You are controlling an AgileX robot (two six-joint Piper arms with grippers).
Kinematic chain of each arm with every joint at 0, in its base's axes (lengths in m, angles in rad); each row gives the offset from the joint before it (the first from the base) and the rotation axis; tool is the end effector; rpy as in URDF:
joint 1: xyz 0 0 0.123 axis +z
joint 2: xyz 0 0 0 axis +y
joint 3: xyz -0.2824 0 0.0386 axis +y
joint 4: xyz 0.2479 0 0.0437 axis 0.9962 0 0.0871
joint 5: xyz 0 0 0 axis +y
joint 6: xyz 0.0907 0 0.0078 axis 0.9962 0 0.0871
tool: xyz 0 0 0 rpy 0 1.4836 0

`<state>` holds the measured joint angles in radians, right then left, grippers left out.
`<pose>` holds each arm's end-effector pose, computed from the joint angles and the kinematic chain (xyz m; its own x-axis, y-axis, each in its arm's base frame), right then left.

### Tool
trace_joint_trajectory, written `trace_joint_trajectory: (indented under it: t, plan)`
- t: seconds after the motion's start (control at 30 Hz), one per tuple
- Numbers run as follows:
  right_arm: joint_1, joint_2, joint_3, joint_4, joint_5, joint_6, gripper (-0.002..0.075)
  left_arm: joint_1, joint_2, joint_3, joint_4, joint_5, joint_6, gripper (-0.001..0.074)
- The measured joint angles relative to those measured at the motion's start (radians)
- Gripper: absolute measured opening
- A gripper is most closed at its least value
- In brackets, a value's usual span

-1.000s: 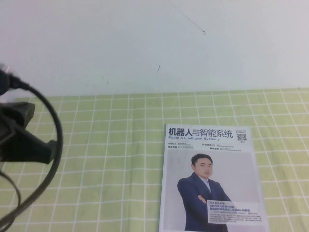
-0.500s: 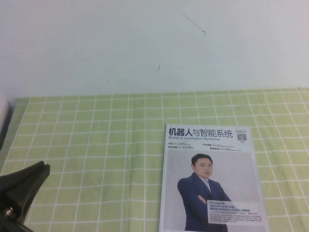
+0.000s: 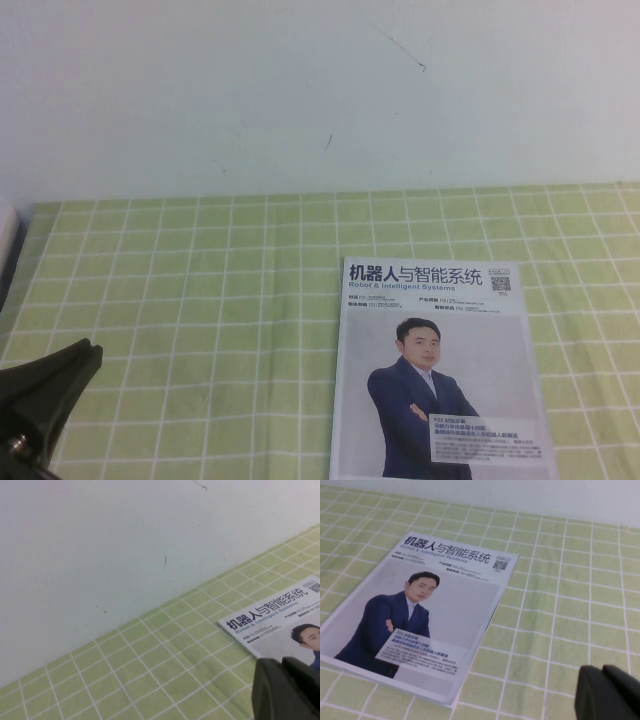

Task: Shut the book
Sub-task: 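Close the open booklet and leave it lying on the table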

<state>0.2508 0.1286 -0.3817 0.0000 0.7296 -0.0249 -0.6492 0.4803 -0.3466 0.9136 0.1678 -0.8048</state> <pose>0.0369 0.0095 0.2672 -0.3614 -0.1183 -0.9249 -0.2573 0.9661 -0.0230 0.0934 -0.0557 0.2845 -0.0677 0.1780 -0.9817 0.5046 0.8549 0.1202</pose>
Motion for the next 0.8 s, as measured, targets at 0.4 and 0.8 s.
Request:
trace_joint_trajectory:
  t: [0.4,0.8]
  plan:
    - [0.000,0.000,0.000,0.000,0.000,0.000,-0.0003,0.000,-0.032,0.000,-0.039,0.080,-0.003,-0.0004]
    - [0.000,0.000,0.000,0.000,0.000,0.000,-0.0003,0.108,-0.322,0.013,-0.490,0.350,0.445,-0.0004]
